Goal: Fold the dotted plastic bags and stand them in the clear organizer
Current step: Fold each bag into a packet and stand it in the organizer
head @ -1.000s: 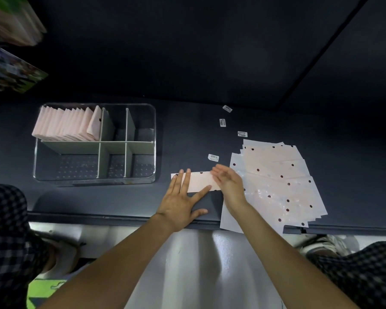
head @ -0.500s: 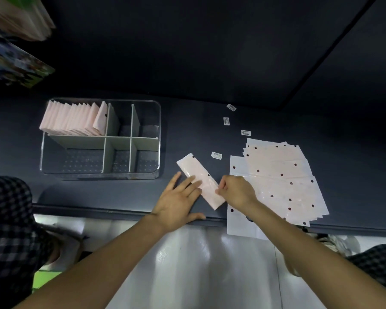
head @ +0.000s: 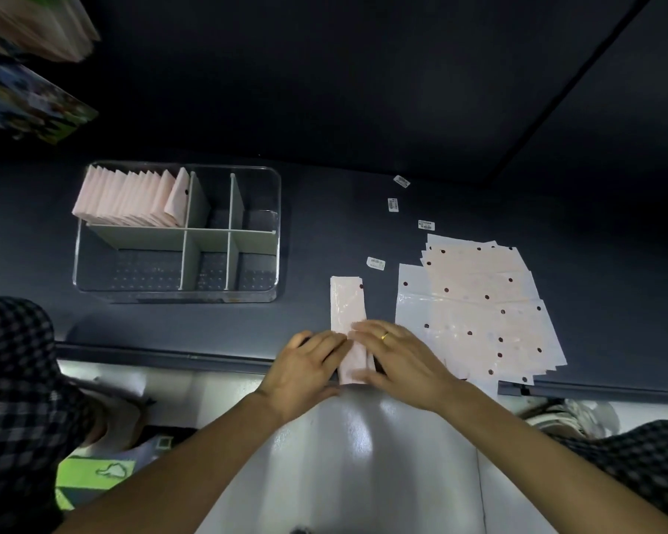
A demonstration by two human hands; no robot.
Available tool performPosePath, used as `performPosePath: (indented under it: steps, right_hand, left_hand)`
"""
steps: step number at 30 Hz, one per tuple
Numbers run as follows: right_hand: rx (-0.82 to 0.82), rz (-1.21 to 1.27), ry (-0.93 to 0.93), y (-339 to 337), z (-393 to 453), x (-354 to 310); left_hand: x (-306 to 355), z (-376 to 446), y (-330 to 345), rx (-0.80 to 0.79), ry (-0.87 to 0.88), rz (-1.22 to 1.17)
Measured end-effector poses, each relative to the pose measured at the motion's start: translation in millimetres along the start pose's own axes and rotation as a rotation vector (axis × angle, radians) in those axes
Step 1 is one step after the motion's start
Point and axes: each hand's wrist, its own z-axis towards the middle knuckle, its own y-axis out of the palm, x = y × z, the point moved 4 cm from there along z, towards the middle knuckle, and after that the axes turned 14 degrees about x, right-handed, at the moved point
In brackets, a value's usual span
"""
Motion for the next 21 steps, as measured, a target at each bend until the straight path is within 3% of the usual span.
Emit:
performPosePath:
  steps: [3, 8, 10, 15, 21]
  right_hand:
    - [-0.088, -0.054, -0.111, 15.5, -7.3, 1.3]
    - [-0.001, 0.066, -0.072, 17.7, -8.6, 10.1]
    - [0.027, 0.14, 0.014, 15.6, -4.5, 15.4]
    - [0.172, 0.492, 0.322, 8.5, 11.5, 23.6]
    - [0.237, 0.607, 0.651, 2.7, 33.8, 31.9]
  left_hand:
    - [-1.9, 2.2, -5.1, 0.063, 0.001, -0.028]
    - [-6.3, 10.9, -10.4, 0.144, -0.061, -0.087]
    - [-8.7, 13.4, -12.0, 0.163, -0.121, -0.128]
    - [-19.8, 19.9, -10.2, 0.04, -0.474, -0.379]
    - [-34.3, 26.5, 8.1, 0.056, -0.851, -0.491]
